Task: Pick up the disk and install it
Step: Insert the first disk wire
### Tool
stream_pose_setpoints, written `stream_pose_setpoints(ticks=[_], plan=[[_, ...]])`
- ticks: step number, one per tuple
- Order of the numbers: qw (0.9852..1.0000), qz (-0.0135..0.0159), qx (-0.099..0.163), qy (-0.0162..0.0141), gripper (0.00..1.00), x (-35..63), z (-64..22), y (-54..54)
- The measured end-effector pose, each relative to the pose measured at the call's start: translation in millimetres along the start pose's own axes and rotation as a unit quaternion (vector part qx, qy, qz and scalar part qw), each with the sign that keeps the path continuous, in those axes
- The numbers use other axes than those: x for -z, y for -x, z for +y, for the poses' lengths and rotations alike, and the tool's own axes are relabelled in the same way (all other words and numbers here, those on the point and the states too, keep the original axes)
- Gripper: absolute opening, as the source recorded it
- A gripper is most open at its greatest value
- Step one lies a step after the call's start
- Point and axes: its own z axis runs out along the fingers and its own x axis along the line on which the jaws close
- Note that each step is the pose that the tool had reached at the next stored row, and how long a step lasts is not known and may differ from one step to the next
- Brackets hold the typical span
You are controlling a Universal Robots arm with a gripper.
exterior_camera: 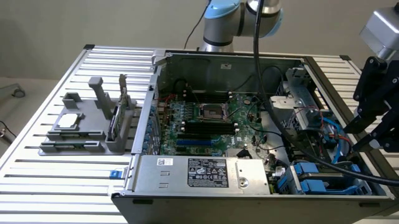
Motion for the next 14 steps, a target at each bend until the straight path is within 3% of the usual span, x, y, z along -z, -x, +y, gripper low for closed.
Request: stream_pose_setpoints(ticks=[7,10,14], plan=[[0.9983,0.0003,-0.058,-0.0038,0.37,-0.1,0.0,0.0],[0.9965,0.0004,-0.083,-0.0055,0.37,-0.2,0.0,0.0],[0.993,0.0006,-0.118,-0.0078,0.37,-0.2,0.0,0.0]])
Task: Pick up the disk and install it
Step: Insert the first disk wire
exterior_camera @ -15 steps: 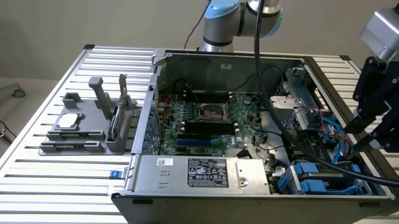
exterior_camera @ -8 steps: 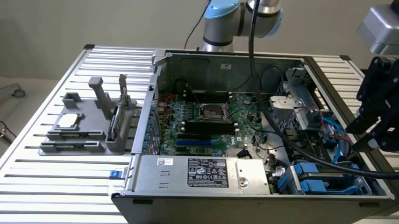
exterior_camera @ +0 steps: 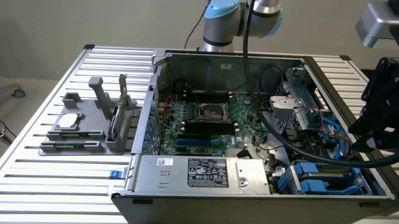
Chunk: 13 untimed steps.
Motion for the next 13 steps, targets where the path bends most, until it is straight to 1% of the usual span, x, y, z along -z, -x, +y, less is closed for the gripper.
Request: stream_pose_setpoints(ticks=[3,6,8,10,13], plan=[[0.9997,0.0001,-0.026,-0.0017,0.37,-0.1,0.0,0.0],[0.9986,0.0003,-0.052,-0.0034,0.37,-0.2,0.0,0.0],[0.9975,0.0004,-0.07,-0.0047,0.37,-0.3,0.0,0.0],[0.9961,0.0005,-0.088,-0.0058,0.37,-0.4,0.0,0.0],[0.9933,0.0006,-0.115,-0.0075,0.37,-0.7,0.0,0.0]])
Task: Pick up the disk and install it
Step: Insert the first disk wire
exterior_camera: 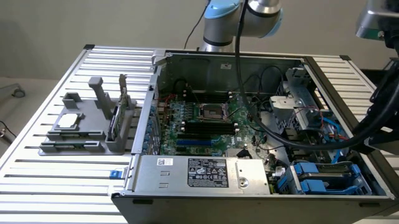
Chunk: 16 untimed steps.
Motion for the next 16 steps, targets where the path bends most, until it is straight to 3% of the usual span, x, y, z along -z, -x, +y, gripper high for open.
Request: stream_pose_setpoints(ticks=[3,7,12,16], plan=[[0.9996,0.0002,-0.027,-0.0018,0.37,-0.3,0.0,0.0],[0.998,0.0005,-0.063,-0.004,0.37,-0.8,0.0,-0.1],[0.994,0.0008,-0.109,-0.0069,0.37,-1.3,0.0,-0.1],[0.9894,0.001,-0.145,-0.0091,0.37,-1.8,0.0,-0.1]])
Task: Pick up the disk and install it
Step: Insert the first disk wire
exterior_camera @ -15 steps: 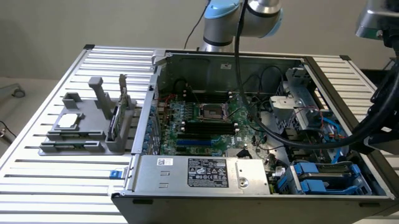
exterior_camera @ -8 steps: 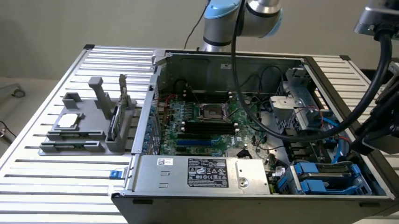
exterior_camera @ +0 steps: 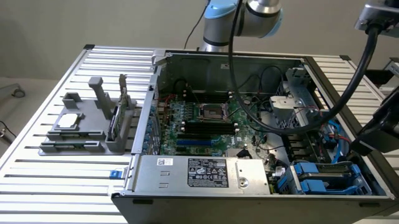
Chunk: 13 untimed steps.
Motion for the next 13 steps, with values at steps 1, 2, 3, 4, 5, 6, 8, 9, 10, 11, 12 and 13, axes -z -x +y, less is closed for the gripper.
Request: stream_pose_setpoints(ticks=[1,2,3,4,5,6,8,9,10,11,12,13], plan=[[1.0,0.0001,-0.009,-0.0006,0.37,-0.1,0.0,0.0],[0.9998,0.0002,-0.018,-0.0012,0.37,-0.3,0.0,0.0],[0.9996,0.0002,-0.027,-0.0017,0.37,-0.4,0.0,0.0],[0.9993,0.0003,-0.036,-0.0022,0.37,-0.5,0.0,0.0],[0.9989,0.0004,-0.046,-0.0029,0.37,-0.6,0.0,-0.1],[0.9985,0.0005,-0.055,-0.0034,0.37,-0.8,0.0,0.0],[0.9973,0.0006,-0.073,-0.0045,0.37,-1.0,0.0,-0.1],[0.9966,0.0007,-0.082,-0.0051,0.37,-1.2,0.0,-0.1],[0.9959,0.0007,-0.091,-0.0056,0.37,-1.3,0.0,-0.1],[0.995,0.0008,-0.1,-0.0062,0.37,-1.5,0.0,-0.1],[0.994,0.0009,-0.109,-0.0067,0.37,-1.6,0.0,-0.1],[0.993,0.001,-0.118,-0.0073,0.37,-1.7,0.0,-0.1]])
